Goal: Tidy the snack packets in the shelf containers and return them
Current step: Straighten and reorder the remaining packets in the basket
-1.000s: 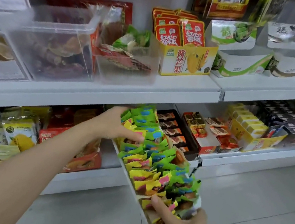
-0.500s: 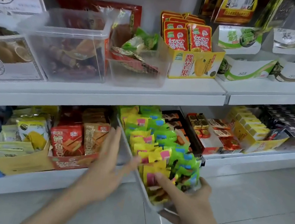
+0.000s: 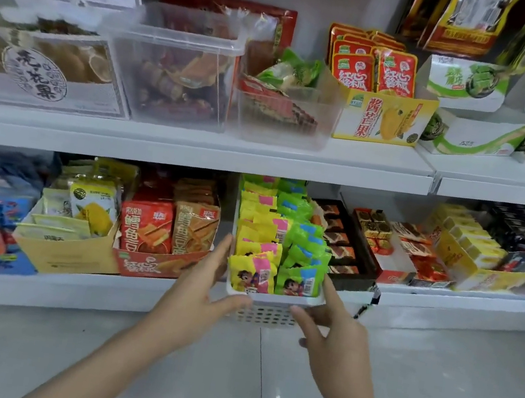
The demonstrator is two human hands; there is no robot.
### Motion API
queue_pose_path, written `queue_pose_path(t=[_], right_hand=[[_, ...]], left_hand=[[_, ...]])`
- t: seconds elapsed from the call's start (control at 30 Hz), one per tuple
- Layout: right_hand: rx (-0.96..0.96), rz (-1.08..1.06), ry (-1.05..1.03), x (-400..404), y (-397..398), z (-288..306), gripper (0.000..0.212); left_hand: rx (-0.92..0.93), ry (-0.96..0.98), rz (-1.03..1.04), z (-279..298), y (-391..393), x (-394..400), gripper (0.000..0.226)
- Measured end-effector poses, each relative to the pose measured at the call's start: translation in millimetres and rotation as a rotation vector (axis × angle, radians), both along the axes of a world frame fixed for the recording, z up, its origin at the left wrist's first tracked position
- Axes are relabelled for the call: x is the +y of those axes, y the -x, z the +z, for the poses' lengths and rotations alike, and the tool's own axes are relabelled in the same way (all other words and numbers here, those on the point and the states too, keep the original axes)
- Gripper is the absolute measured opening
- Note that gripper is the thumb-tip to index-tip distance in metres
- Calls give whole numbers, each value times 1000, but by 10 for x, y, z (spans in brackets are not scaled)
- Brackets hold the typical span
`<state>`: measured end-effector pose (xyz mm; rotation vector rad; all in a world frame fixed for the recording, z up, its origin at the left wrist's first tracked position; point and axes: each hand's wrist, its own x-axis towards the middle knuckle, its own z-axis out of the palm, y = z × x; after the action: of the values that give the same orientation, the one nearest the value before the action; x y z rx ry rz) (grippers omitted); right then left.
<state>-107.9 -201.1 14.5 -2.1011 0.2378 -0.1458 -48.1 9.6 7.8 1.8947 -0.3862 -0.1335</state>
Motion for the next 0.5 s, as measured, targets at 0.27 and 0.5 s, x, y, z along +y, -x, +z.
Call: queue_pose_path(t=[0.27, 0.5], right_hand=[[-168, 6, 146, -35, -636, -178, 60], [-175, 48, 101, -120, -975, -225, 54]], left_hand=[[23, 223, 342, -125, -201, -276, 36], [40, 214, 432, -109, -402, -400, 24]])
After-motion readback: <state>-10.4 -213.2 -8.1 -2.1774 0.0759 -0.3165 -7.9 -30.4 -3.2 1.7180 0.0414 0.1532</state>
